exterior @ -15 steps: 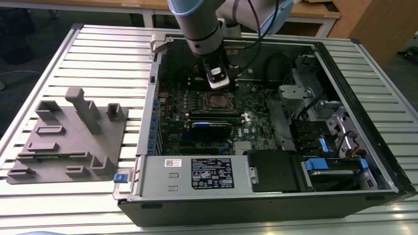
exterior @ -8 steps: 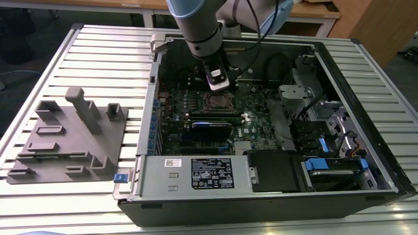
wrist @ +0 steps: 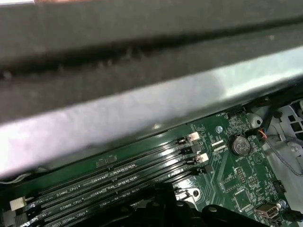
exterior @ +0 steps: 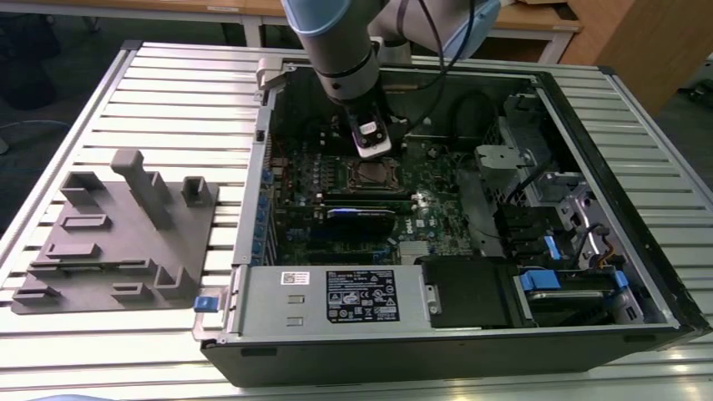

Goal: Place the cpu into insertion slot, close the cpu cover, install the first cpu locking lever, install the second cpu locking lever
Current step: 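Install the first cpu locking lever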

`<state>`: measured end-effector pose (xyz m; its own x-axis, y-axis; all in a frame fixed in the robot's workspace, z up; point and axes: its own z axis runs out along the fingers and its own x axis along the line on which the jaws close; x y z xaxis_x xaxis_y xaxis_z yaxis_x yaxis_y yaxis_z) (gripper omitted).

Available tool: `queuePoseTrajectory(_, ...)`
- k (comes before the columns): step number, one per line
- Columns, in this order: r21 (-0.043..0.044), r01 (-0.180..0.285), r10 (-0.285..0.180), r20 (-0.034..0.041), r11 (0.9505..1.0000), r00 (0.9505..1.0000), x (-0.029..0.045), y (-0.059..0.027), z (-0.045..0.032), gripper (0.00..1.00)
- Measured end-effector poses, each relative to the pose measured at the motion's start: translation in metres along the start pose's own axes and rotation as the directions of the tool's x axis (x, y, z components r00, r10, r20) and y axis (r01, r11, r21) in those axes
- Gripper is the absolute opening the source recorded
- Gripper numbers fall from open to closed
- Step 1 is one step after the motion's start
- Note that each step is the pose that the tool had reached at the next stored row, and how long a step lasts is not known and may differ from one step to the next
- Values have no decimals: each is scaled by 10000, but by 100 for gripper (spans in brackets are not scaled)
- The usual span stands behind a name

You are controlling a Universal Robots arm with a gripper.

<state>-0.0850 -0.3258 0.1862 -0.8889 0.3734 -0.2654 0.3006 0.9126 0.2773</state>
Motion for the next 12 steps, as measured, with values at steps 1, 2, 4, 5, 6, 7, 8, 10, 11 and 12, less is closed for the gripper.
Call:
queuePoseTrajectory(1,-10,2,-2,15,10000,10000,2,-6,12,11)
queuePoseTrajectory(2,-12,3,-3,23,10000,10000,3,-11,21,11)
queuePoseTrajectory(4,-16,3,-3,26,10000,10000,4,-13,25,11)
queuePoseTrajectory(5,-22,2,-2,25,10000,10000,5,-13,26,11)
queuePoseTrajectory(6,-30,-1,2,24,10000,10000,5,-13,26,11)
queuePoseTrajectory(7,-36,-4,4,22,10000,10000,4,-13,25,11)
queuePoseTrajectory(8,-45,-7,7,20,10000,10000,3,-11,21,11)
queuePoseTrajectory(10,-70,-14,14,17,10000,10000,-2,-4,4,11)
queuePoseTrajectory(11,-73,-16,16,16,10000,10000,-8,1,-14,11)
queuePoseTrajectory(12,-76,-19,19,9,10000,10000,-15,7,-40,11)
